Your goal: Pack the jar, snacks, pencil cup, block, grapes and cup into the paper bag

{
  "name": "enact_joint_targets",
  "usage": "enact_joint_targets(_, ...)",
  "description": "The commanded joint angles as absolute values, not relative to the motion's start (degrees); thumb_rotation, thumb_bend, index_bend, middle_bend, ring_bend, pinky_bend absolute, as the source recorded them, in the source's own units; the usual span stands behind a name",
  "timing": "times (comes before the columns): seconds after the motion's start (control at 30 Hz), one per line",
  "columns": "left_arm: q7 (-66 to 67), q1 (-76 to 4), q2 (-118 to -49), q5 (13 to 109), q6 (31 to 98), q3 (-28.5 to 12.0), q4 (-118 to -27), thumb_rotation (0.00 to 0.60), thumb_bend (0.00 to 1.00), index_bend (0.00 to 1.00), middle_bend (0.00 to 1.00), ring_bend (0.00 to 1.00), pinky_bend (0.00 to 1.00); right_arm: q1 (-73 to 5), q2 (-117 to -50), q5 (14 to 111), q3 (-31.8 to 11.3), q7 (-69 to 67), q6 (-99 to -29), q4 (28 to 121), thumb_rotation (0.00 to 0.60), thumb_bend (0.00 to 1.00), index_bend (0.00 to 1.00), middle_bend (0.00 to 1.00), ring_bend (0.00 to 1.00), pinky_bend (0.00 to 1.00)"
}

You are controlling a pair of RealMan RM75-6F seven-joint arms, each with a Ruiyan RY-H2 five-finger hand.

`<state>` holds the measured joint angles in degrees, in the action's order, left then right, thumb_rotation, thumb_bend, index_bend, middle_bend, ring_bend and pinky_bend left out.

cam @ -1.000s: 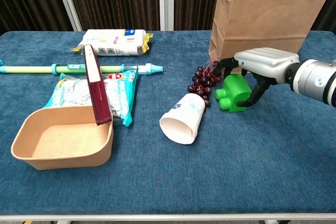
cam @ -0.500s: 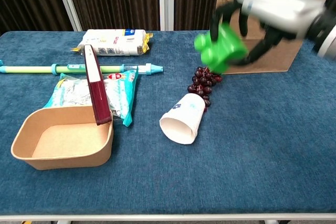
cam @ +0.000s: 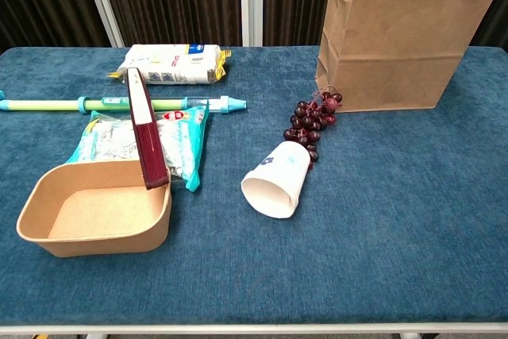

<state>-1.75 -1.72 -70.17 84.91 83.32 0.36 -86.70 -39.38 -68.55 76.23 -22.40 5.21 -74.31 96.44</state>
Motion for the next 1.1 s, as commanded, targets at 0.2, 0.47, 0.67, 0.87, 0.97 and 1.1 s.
enact_joint_targets(0.2,-1.6,-1.8,-70.2,84.7,83.0,0.4,-86.8,0.600,0.04,0.22,0.17,0.13,0.14,-41.9,-69.6,61.2,-26.6,6.7,-66.2,85.2,0.600,0.20,0.50,0.51,0.34,0.48)
enact_joint_targets(0.47,-1.4,-1.7,-70.0,84.4,82.8,0.5,-87.1,0.600,0.04,0.22,0.17,0.13,0.14,-45.3,-72.4,55.7,-24.6,9.9,-58.1,79.1,0.600,0.20,0.42,0.47,0.29,0.43)
enact_joint_targets(0.67,-1.5,-1.4,-69.9,84.0,82.9,0.6,-87.1,0.600,0.04,0.22,0.17,0.13,0.14,-46.2,-71.3,50.9,-24.0,12.6,-54.6,80.7,0.600,0.17,0.05,0.24,0.09,0.25)
enact_joint_targets(0.87,-1.5,-1.6,-69.9,84.2,82.9,0.4,-87.0,0.600,0.04,0.22,0.17,0.13,0.14,-45.5,-70.1,51.3,-25.0,10.4,-56.4,82.9,0.600,0.15,0.00,0.14,0.01,0.17)
enact_joint_targets(0.97,-1.3,-1.7,-69.9,84.3,83.0,0.3,-87.1,0.600,0.04,0.22,0.17,0.13,0.14,-44.8,-68.9,52.8,-25.2,9.3,-57.6,84.5,0.600,0.15,0.00,0.14,0.00,0.15)
enact_joint_targets(1.1,-1.2,-1.8,-69.9,84.5,83.1,0.2,-87.2,0.600,0.04,0.22,0.17,0.13,0.14,-43.6,-67.7,56.9,-26.1,5.2,-60.5,87.8,0.600,0.14,0.00,0.14,0.00,0.14)
